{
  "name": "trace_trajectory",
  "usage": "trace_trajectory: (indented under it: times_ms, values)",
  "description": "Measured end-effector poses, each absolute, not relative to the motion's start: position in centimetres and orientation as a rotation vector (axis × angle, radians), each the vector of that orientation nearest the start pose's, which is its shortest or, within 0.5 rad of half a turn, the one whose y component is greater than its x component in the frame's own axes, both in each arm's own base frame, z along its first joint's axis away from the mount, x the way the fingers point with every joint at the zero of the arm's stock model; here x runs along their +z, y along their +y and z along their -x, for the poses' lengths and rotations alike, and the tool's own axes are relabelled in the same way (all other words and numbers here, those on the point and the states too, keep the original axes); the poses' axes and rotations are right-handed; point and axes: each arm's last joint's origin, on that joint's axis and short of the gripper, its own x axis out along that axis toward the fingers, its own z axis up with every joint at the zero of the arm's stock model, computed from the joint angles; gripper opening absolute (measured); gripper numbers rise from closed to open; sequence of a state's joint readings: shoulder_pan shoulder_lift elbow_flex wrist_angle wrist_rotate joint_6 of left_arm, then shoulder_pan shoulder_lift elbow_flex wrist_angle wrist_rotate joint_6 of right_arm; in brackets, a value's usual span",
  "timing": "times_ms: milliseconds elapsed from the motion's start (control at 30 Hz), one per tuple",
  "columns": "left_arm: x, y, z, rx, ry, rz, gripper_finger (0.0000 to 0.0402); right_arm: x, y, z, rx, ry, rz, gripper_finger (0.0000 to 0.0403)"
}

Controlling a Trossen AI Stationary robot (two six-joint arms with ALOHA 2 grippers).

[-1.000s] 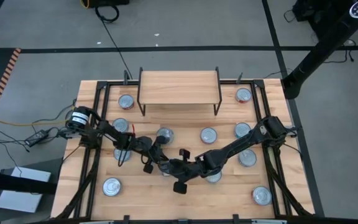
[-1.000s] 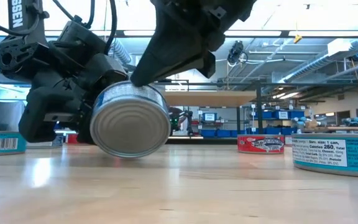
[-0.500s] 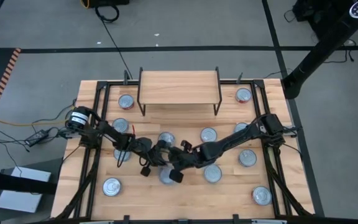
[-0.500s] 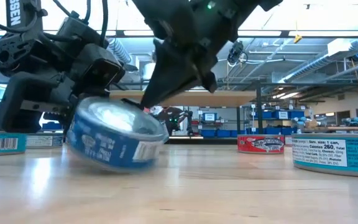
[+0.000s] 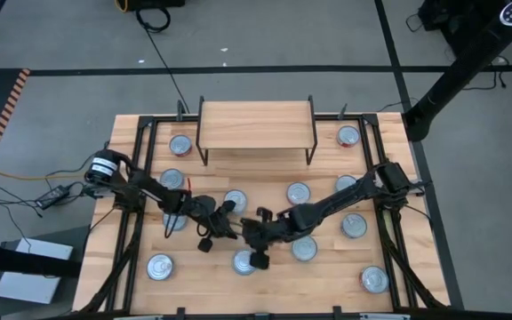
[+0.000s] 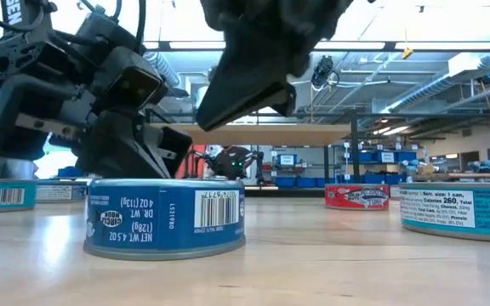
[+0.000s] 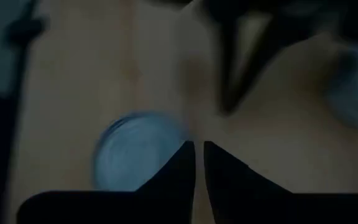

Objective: Stack canned seafood by type on shelf
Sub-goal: Put the blue tuna can on the shelf

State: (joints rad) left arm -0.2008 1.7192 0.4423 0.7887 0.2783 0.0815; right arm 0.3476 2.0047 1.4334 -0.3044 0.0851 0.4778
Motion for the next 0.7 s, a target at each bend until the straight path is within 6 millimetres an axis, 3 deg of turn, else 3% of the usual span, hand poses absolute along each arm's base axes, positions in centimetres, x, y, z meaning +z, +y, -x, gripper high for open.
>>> trace_trajectory:
  times_ms: [200, 367, 700]
  values:
    - [10.0, -6.9, -26.7, -0.478, 0.491, -0.032, 0.0019, 18.2, 17.6, -39.5, 0.153, 0.907, -0.241, 0.0008]
    - [9.8, -7.7, -27.8, -0.464, 0.488, -0.027, 0.0019, 17.7, 19.3, -38.9, 0.203, 0.913, -0.228, 0.0011]
    - [9.7, -8.1, -28.7, -0.431, 0.471, -0.041, 0.0019, 14.5, 20.5, -39.3, 0.253, 0.936, -0.160, 0.0005]
